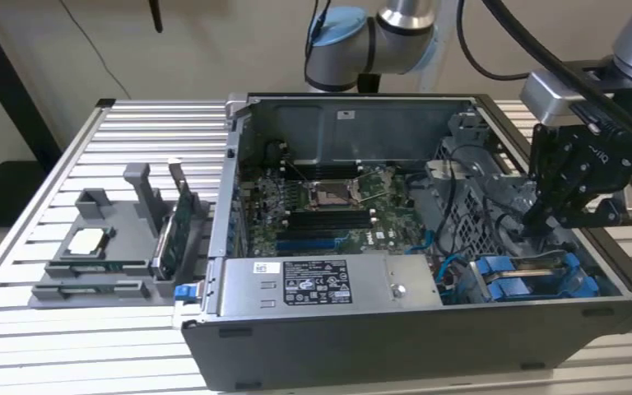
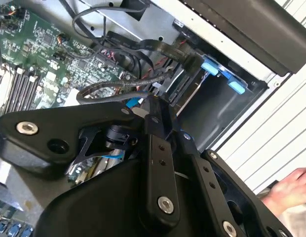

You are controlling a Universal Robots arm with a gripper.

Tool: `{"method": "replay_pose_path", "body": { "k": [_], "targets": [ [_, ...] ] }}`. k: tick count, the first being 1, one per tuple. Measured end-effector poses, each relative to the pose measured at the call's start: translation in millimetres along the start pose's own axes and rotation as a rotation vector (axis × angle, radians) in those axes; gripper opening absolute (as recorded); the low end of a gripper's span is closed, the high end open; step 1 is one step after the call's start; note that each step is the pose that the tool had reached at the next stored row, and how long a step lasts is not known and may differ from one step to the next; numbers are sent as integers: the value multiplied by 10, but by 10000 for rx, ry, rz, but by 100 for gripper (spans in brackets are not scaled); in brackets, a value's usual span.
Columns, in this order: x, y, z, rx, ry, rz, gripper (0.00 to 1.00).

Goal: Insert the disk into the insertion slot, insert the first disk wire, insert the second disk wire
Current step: 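Insert the first disk wire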

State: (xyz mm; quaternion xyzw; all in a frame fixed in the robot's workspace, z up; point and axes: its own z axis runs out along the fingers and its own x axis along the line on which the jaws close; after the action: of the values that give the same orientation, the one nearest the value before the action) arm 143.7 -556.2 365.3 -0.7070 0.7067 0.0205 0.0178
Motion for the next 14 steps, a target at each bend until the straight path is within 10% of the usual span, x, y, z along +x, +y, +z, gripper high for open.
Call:
{"method": "replay_pose_path", "body": {
  "k": [14],
  "targets": [
    [69, -170, 106, -2, -38, 6, 19]
  ]
}}
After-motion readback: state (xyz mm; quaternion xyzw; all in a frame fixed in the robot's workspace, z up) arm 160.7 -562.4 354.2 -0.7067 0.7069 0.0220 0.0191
